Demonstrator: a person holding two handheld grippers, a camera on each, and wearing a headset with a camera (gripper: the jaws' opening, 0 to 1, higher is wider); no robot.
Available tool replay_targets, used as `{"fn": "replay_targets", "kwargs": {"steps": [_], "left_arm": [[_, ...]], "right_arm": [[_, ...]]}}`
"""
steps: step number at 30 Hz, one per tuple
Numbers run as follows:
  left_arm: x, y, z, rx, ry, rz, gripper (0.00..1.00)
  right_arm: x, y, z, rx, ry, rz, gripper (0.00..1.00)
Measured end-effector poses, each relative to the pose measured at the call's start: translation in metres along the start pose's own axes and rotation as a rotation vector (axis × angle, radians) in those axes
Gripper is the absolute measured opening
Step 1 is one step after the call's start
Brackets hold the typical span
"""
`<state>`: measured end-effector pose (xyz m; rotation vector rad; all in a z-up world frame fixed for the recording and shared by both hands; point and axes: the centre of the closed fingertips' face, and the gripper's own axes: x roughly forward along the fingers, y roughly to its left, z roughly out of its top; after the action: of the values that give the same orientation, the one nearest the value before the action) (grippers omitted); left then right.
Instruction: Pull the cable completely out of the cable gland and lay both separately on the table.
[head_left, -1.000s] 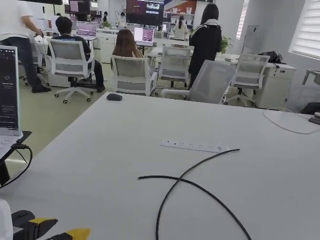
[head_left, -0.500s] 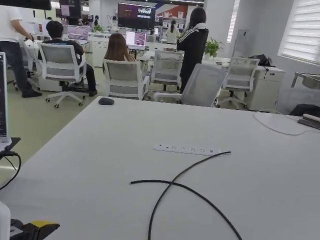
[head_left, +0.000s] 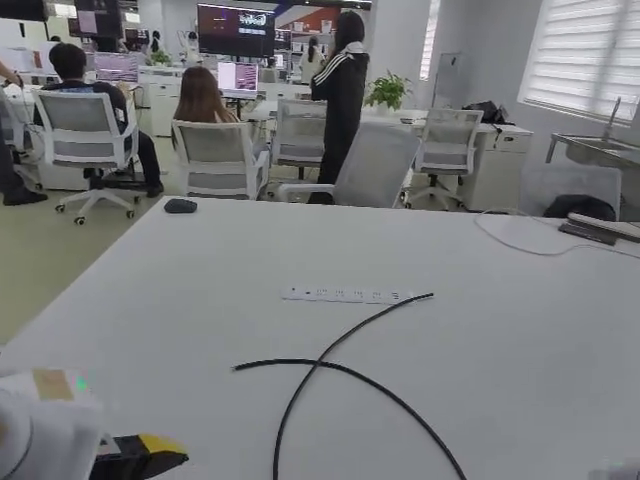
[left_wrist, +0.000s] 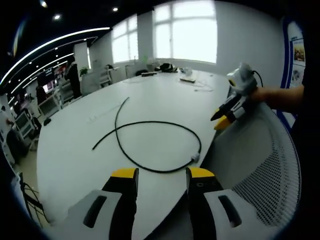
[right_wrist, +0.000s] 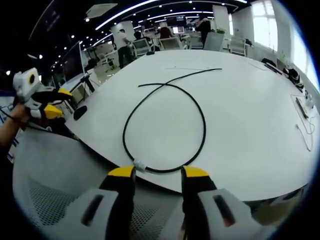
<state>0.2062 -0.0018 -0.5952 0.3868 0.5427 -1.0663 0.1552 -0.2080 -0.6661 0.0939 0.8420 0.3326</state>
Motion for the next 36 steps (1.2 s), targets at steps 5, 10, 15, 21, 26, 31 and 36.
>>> {"fn": "replay_targets", "kwargs": {"steps": [5,10,15,21,26,31,36], "left_arm": [[0.025,-0.015,0.008,0.083,0.032,-0.085,0.43],[0.055,-0.027,0.019,0.152,0.044,-0.154,0.42],[0.073,-0.037,0.021,0.202,0.062,-0.209,0.44],[0.101,-0.042,0.012,0.271,0.104,-0.220,0.39],[0.127,-0.057,0.005,0.277,0.121,-0.269,0.38],[0.147,-0.074,-0.006,0.282,0.151,-0.332,0.37],[0.159,-0.091,-0.030,0.350,0.230,-0.427,0.38]], "right_arm": [[-0.001,-0.002,0.000,0.030,-0.013,-0.006,0.37],[0.000,-0.001,-0.001,0.018,-0.002,-0.008,0.37],[0.001,-0.002,-0.005,0.011,0.031,-0.021,0.38],[0.002,-0.002,-0.006,0.020,0.030,-0.019,0.37],[0.001,-0.004,-0.005,0.027,0.018,-0.027,0.37],[0.001,-0.006,-0.003,0.029,0.009,-0.026,0.37],[0.000,-0.005,-0.002,0.035,0.001,-0.024,0.37]]}}
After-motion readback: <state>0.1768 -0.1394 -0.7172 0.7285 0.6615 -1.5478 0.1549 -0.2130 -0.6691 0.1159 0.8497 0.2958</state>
